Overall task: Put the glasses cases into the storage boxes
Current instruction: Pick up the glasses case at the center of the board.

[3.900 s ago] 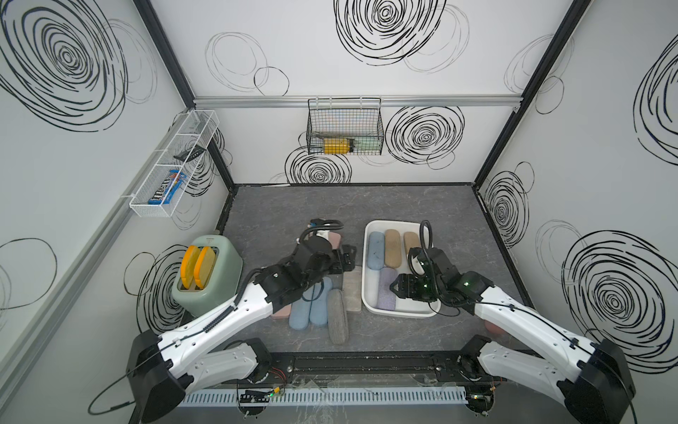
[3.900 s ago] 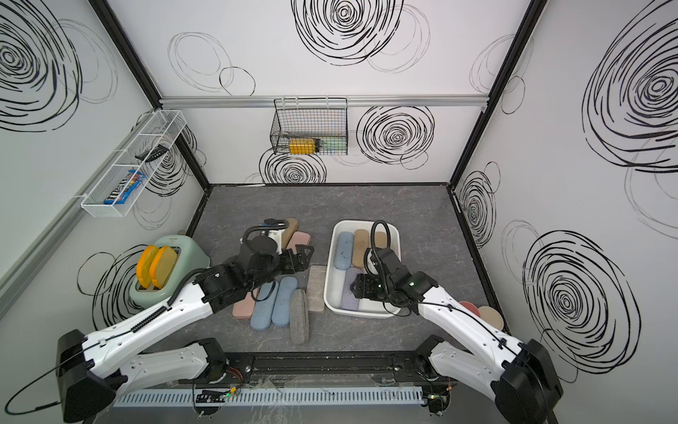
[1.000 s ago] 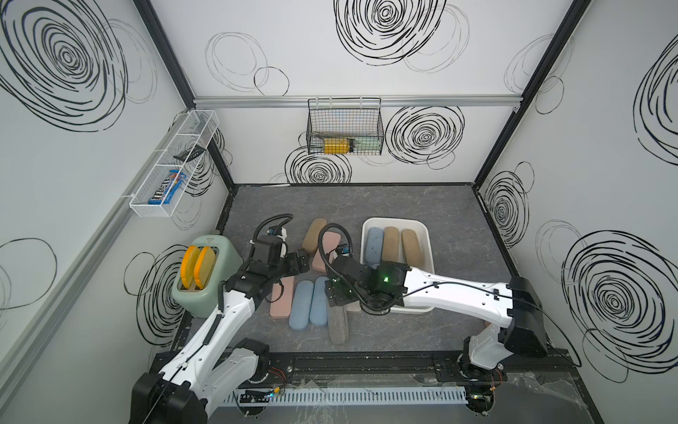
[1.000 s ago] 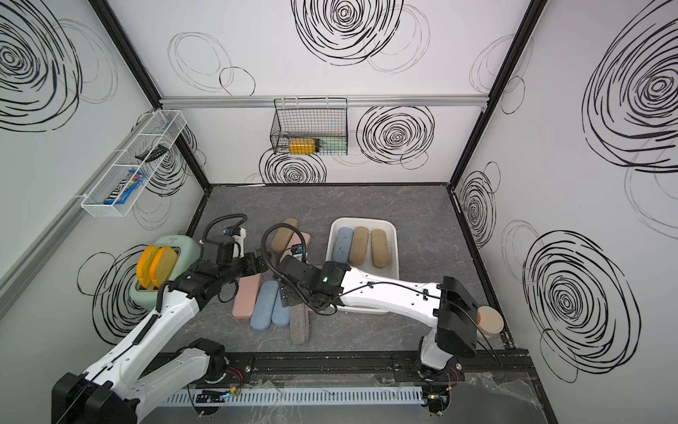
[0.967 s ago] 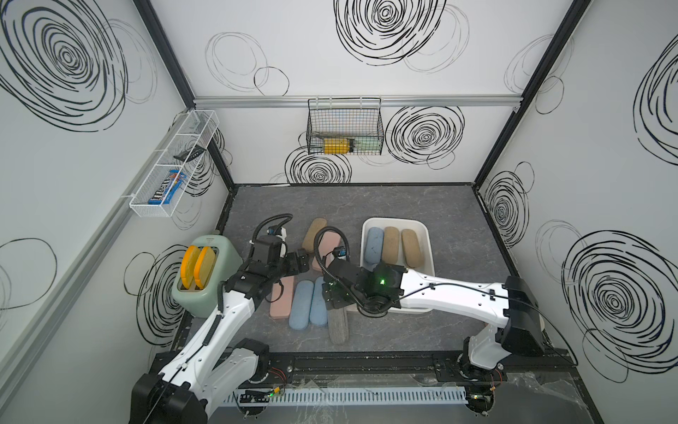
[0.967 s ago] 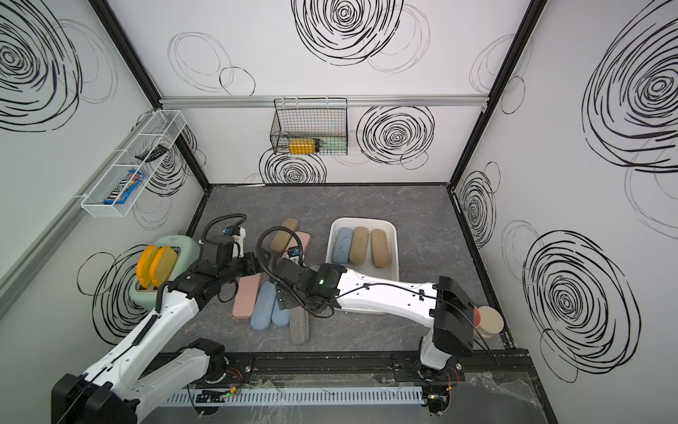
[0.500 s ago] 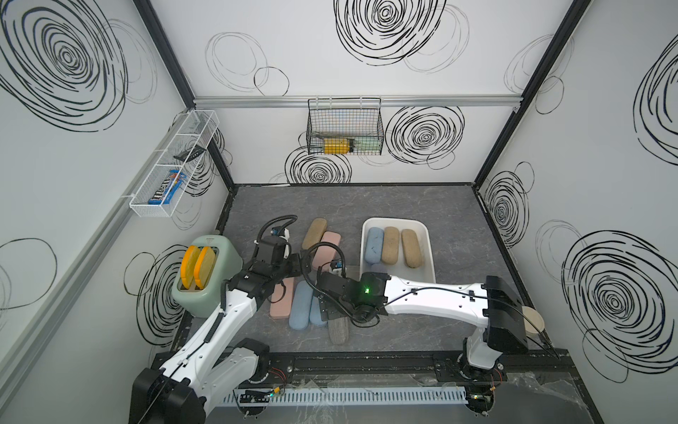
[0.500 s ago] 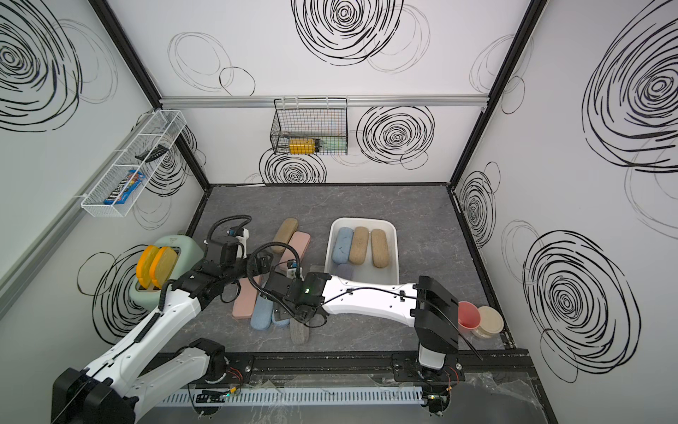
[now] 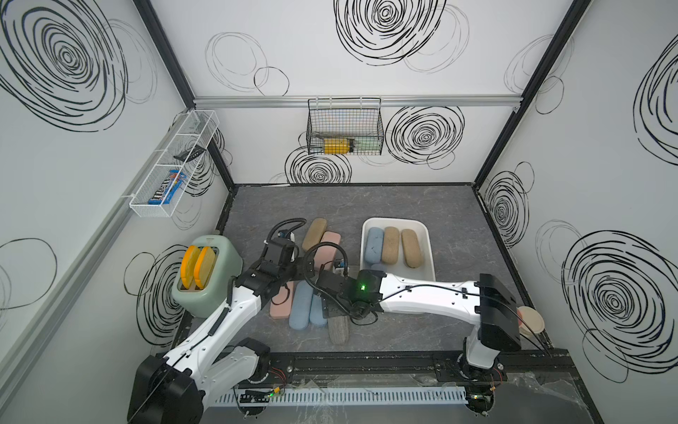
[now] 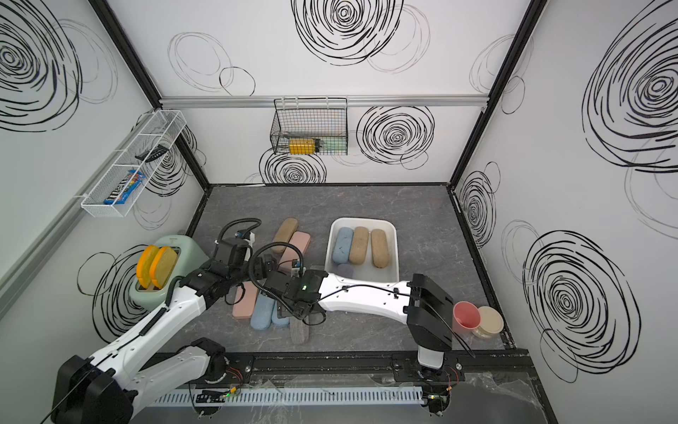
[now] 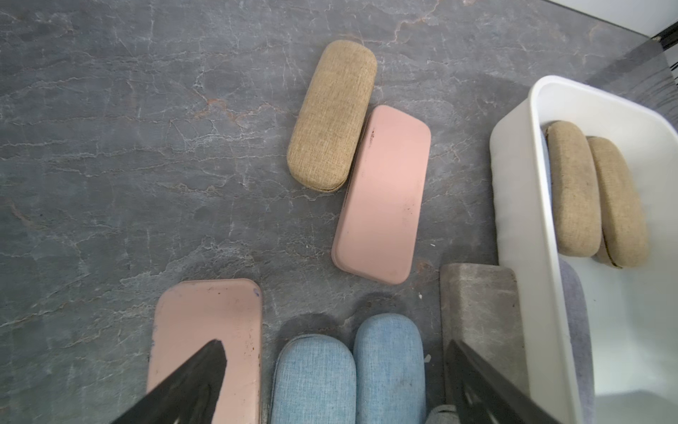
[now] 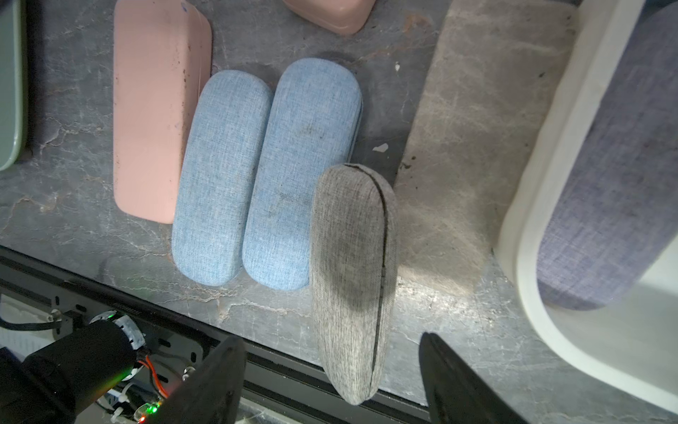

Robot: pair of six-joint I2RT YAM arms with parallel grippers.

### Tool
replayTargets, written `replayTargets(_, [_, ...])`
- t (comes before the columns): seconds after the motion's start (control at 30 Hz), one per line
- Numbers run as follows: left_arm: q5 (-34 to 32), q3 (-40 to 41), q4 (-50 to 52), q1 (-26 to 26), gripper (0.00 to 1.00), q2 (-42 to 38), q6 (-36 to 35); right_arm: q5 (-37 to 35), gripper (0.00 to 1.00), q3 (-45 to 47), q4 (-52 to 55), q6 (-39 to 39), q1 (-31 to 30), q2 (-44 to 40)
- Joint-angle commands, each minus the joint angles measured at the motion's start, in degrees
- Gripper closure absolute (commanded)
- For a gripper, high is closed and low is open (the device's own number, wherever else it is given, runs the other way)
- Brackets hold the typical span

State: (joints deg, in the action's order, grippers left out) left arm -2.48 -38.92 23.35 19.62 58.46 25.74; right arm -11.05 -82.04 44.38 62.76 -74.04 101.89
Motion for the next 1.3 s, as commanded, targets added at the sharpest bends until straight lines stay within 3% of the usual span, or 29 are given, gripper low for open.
replayTargets(0.0, [-1.7, -0.7, -0.3, 0.0, 0.03, -0.9, 0.7, -1.4, 0.22, -1.3, 2.1, -0.5, -0.4, 2.6])
replayTargets(0.17, [-3.0, -0.7, 0.1, -0.5, 0.04, -0.7, 1.0, 0.7, 0.22, -0.4, -0.7, -2.9, -1.7, 5.0])
replayTargets(0.7, [-3.4, -0.9, 0.5, -0.8, 0.04, 0.6, 1.4, -7.2, 0.23, -9.1, 10.6, 2.2, -7.6, 15.3])
replayTargets(1.03, [-3.8, -1.2, 1.2, -2.1, 0.04, 3.0, 1.9, -3.5, 0.14, -5.3, 2.8, 4.9, -8.1, 15.1])
replayTargets(1.27, [-3.7, -1.2, 1.2, -2.1, 0.04, 3.1, 2.0, -7.3, 0.16, -5.8, 13.6, 11.2, -8.1, 16.1])
